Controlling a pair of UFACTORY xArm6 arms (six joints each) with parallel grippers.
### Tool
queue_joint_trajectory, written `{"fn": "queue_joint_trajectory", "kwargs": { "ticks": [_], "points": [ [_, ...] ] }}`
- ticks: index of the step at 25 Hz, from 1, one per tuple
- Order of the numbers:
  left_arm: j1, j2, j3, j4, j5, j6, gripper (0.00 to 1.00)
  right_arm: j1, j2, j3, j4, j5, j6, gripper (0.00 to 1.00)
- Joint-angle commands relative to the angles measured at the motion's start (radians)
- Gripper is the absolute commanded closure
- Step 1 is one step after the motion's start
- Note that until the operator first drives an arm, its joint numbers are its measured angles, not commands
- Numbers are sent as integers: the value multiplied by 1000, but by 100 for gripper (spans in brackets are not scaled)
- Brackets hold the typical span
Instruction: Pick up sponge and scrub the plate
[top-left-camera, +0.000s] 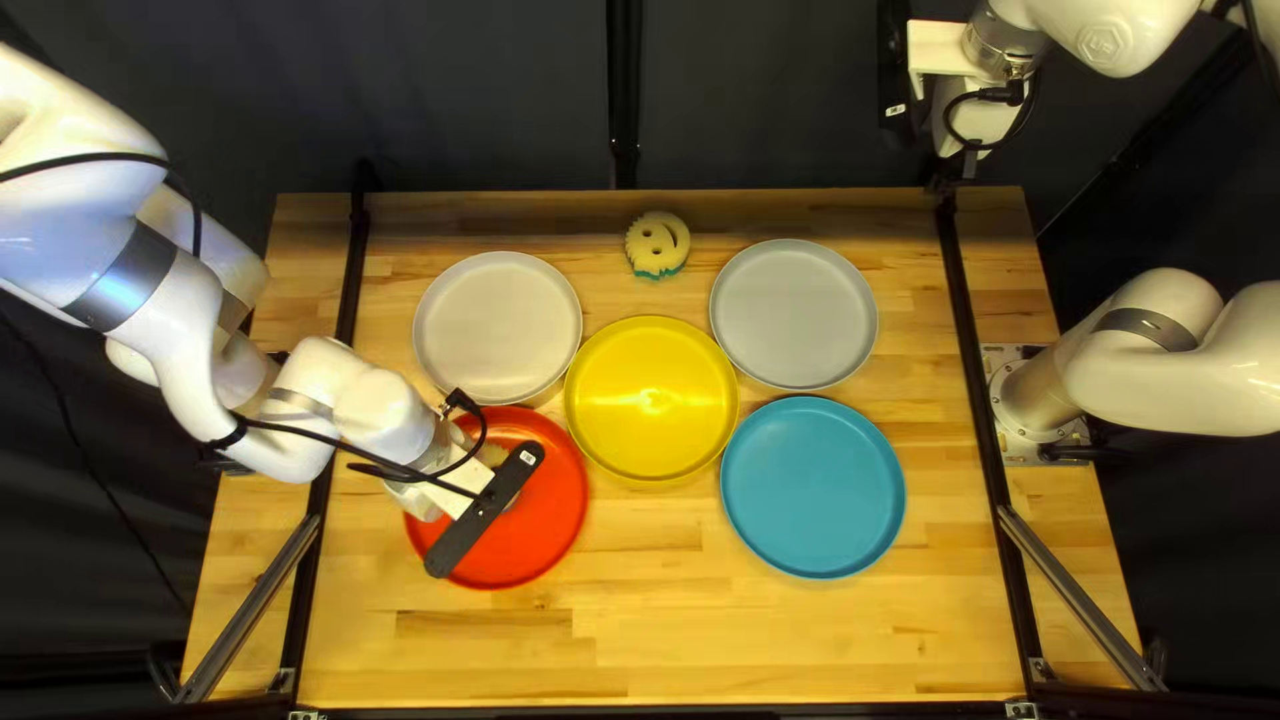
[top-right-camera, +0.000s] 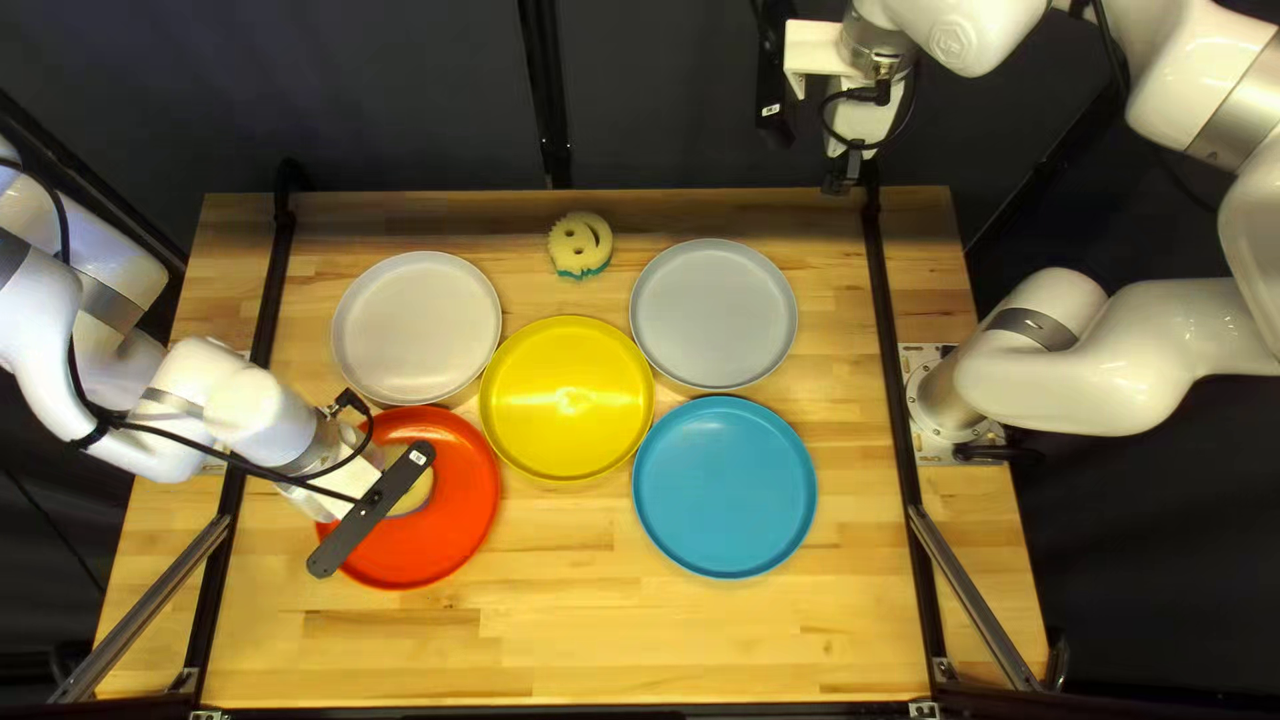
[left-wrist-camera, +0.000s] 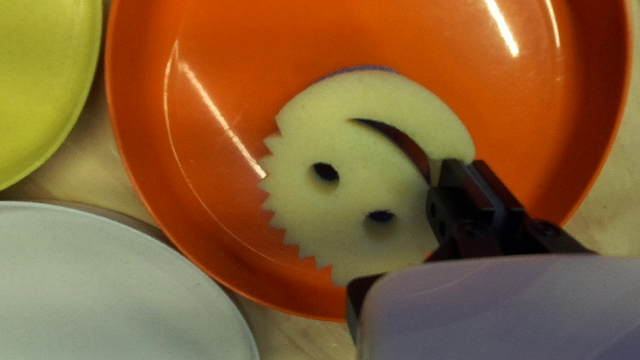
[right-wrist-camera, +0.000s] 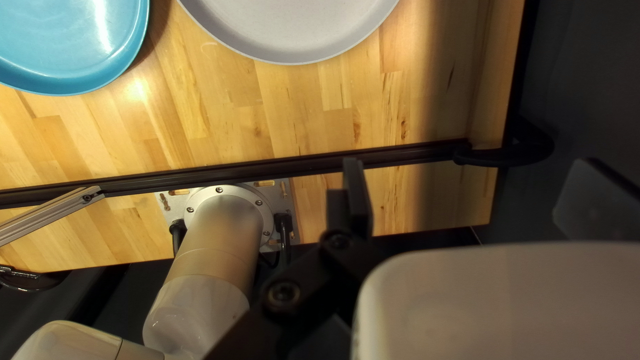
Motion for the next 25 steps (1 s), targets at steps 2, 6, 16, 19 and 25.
{"fn": "queue_joint_trajectory", "kwargs": {
  "ticks": [2, 6, 16, 19, 25],
  "points": [
    [-87, 88, -66, 40, -32, -94, 100, 0, 0, 0, 0, 0, 0, 0],
    [-156, 139, -141, 103, -10, -201, 100, 0, 0, 0, 0, 0, 0, 0],
    [-179, 173, -145, 113, -37, -214, 100, 0, 0, 0, 0, 0, 0, 0],
    [-112, 124, -93, 80, -39, -125, 100, 0, 0, 0, 0, 0, 0, 0],
    [7, 69, -51, 29, -27, 20, 100, 0, 0, 0, 0, 0, 0, 0]
  ]
}}
